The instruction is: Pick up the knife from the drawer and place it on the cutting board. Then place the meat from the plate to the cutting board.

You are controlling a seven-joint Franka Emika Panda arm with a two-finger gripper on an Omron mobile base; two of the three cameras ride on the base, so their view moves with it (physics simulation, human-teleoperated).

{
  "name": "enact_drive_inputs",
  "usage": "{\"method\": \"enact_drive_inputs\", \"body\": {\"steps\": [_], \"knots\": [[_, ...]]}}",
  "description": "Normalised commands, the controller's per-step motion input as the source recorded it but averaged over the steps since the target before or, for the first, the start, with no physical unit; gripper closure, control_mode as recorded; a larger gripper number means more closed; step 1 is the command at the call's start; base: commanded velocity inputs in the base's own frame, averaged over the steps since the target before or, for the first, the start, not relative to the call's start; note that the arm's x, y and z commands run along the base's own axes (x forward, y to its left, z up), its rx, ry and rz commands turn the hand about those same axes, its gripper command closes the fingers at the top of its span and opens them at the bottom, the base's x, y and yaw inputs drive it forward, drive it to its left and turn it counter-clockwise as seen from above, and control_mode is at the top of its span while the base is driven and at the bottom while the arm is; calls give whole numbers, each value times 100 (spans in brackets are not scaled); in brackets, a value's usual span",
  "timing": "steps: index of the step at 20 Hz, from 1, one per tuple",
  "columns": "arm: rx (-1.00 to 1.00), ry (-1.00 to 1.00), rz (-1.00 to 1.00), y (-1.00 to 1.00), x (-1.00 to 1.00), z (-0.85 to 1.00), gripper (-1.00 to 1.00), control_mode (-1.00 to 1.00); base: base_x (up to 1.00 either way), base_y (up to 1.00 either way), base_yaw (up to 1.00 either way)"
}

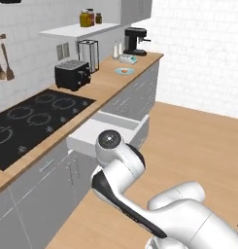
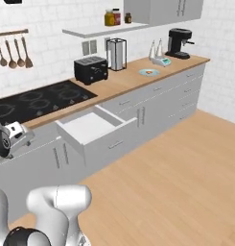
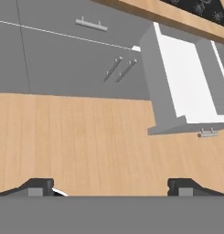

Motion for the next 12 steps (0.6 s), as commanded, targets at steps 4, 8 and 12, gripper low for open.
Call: {"method": "enact_drive_inputs", "body": {"steps": [4,8,12], "knots": [[0,0,0,0,0,0,-100,100,86,-100,-1],[0,0,0,0,0,0,-100,100,100,-86,-1],[0,0,0,0,0,0,-100,100,100,-88,-16]]}}
